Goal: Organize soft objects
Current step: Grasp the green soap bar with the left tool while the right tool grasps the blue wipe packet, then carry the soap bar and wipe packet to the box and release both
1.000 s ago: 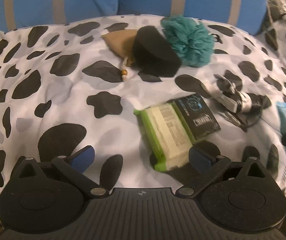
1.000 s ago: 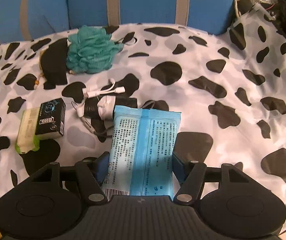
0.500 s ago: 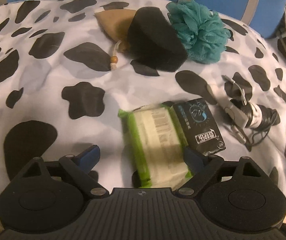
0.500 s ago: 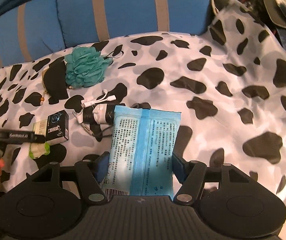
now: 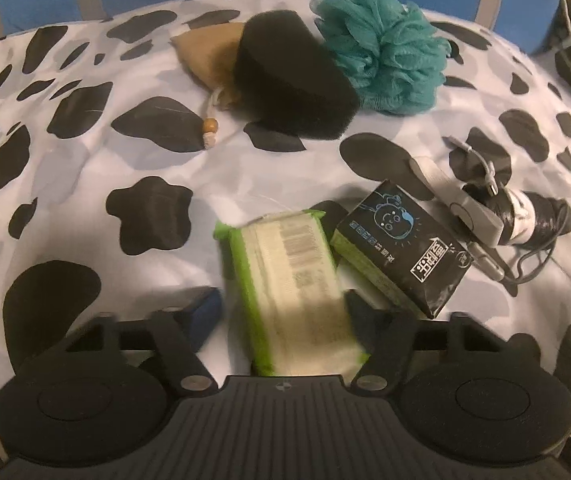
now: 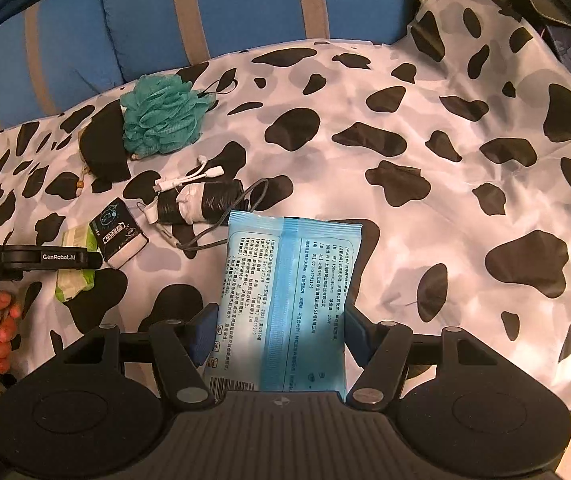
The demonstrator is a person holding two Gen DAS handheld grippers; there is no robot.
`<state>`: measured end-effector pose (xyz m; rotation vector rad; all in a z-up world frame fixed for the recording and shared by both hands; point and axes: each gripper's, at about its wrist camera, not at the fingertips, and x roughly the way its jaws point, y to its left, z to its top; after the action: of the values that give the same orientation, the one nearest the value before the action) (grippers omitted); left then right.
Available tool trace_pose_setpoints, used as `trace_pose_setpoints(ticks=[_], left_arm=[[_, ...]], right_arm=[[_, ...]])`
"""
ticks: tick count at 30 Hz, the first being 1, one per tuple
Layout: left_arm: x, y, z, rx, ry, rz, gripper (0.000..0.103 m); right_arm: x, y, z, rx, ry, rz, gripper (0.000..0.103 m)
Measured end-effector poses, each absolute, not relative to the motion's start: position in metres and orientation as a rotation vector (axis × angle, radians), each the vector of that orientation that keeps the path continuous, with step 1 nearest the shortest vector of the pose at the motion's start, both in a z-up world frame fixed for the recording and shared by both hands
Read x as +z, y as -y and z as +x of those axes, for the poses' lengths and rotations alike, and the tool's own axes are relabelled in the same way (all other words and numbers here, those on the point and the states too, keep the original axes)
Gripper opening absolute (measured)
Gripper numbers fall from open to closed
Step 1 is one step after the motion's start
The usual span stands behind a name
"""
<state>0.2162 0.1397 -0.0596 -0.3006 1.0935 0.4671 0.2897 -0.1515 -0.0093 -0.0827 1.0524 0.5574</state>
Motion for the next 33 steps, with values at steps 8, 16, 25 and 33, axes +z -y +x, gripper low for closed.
trace_pose_setpoints(ticks=[8,16,25,33], left_arm=[[-0.047,-0.145,0.203,0.456,-1.074,-0.362,0.048],[-0.015,-0.127,0.18,0.386,-0.991,-0.318,0.048],[0.005,-0.094,0.139,0.3,-0.949,-0.262,0.048],[0.008,-0.067,0.101,0.245,-0.954,-0.24,0.048]], right_arm=[[-0.006,0.148,0.287,0.575,-1.04,-0.083,0.067],[0.001,0.148,0.277,0.584,-1.03,-0.061,0.067],[0.007,0.141,0.252,0.634,-1.027,-0.07,0.067],[0.008,0.139,0.227,0.668,-1.043,-0.07,0.067]])
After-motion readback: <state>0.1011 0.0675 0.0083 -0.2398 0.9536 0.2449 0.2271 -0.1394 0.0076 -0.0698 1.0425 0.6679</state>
